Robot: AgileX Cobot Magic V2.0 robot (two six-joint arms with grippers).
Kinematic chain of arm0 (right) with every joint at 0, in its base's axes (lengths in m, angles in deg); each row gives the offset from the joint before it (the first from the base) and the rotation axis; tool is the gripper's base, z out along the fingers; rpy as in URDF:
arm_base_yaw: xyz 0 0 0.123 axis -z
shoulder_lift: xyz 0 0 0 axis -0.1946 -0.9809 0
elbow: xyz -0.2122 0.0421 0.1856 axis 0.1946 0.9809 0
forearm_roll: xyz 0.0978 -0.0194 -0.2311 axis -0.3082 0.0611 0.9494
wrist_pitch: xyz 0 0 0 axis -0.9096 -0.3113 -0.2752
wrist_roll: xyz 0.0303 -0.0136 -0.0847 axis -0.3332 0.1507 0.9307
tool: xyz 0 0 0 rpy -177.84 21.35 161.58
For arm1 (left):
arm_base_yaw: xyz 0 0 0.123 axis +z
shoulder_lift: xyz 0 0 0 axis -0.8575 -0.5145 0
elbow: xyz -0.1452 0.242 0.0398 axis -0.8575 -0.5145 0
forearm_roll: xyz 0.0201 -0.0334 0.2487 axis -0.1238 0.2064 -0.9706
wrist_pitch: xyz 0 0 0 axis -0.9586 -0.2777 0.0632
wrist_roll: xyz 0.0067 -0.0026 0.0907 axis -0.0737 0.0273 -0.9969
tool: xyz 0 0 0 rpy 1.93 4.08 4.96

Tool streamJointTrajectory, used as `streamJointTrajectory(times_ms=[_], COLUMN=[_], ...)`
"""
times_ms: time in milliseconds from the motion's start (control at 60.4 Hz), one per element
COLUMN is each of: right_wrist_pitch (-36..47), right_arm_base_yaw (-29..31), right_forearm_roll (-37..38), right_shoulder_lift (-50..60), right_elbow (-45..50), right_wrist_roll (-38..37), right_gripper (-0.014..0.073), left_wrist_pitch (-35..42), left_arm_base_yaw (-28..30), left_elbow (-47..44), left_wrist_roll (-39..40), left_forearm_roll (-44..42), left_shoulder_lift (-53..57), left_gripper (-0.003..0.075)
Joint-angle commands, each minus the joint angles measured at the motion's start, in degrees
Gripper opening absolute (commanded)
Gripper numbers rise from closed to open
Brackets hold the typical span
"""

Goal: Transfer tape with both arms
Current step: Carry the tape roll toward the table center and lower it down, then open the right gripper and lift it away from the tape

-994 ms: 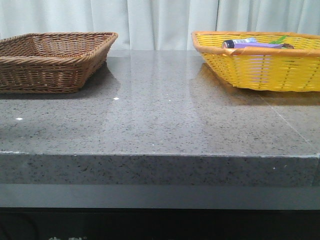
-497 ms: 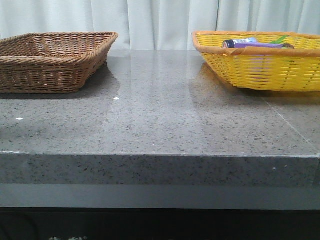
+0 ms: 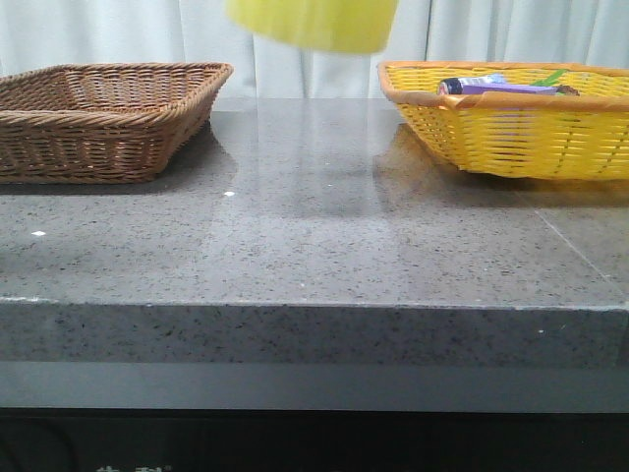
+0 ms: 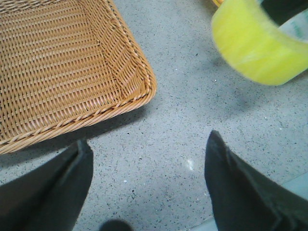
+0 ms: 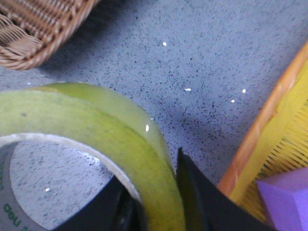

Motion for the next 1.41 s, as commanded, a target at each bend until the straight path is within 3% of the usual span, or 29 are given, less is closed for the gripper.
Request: streamJointTrajectory(times_ms=[0, 497, 629, 927, 1209, 1391], right_wrist_pitch=[4.7, 6.4, 6.4, 7.0, 7.4, 9.5], right_arm_base_yaw=[0.0, -0.6, -0.6, -0.6, -0.6, -0.6], right_forearm_roll=[0.5, 0.5, 0.5, 0.5, 0.5, 0.5], right_shoulder_lift=[1.1, -7.8, -8.4, -9.0, -7.3, -2.4], right_elbow=[-1.9, -1.9, -1.9, -1.9, -2.2, -2.0], right_wrist_roll=[0.7, 6.7, 6.7, 6.7, 5.9, 0.6], right_gripper=[0.0118, 0.0126, 0.0180, 0.0409, 0.0414, 0.0414], left_wrist_pitch=[4.0, 4.0, 4.0, 4.0, 4.0, 4.0], left_arm_base_yaw=[-0.4, -0.4, -0.4, -0.4, -0.4, -0.4], left_elbow=[2.0, 2.0, 2.0, 2.0, 2.0, 2.0], left_wrist_roll=[0.1, 0.1, 0.1, 0.1, 0.1, 0.1], left_forearm_roll=[0.6, 0.6, 0.6, 0.6, 0.6, 0.6], left_shoulder_lift=[0.2, 0.2, 0.2, 0.2, 0.2, 0.2], left_gripper=[0.0491, 0.0491, 0.0491, 0.0490, 0.0490, 0.0490])
